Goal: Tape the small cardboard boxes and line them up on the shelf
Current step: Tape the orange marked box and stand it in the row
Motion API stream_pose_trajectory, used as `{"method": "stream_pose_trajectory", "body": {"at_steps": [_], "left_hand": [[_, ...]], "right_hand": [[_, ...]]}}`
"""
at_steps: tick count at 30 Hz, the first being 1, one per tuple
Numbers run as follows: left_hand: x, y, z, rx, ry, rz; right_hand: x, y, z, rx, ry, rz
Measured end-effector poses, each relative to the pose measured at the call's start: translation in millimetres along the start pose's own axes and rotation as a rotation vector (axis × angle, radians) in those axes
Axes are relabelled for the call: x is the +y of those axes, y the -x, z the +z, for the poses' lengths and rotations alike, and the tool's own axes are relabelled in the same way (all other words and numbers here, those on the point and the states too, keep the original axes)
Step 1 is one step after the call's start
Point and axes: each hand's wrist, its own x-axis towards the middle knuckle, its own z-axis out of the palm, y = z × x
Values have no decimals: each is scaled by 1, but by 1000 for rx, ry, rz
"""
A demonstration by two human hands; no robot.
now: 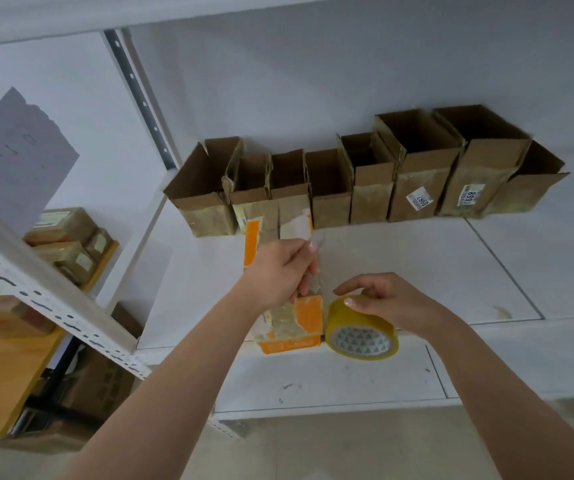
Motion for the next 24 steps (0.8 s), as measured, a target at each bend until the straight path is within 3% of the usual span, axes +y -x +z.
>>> {"method": "stream_pose_trajectory", "body": {"at_steps": [5,7,15,21,24], "left_hand": [[-7,3,-3,4,-103,26],[-12,6,-1,-21,-178,27],[-14,8,7,-50,-419,92],[-17,11,-6,-144,-386,2],[-8,15,-10,-287,-544,-6]], "right_hand": [[2,-9,3,-5,163,-21],[10,-11,3,3,335,24],[15,-12,4,22,553,199],[23,-2,7,100,462,148],[21,2,7,120,443,126]]}}
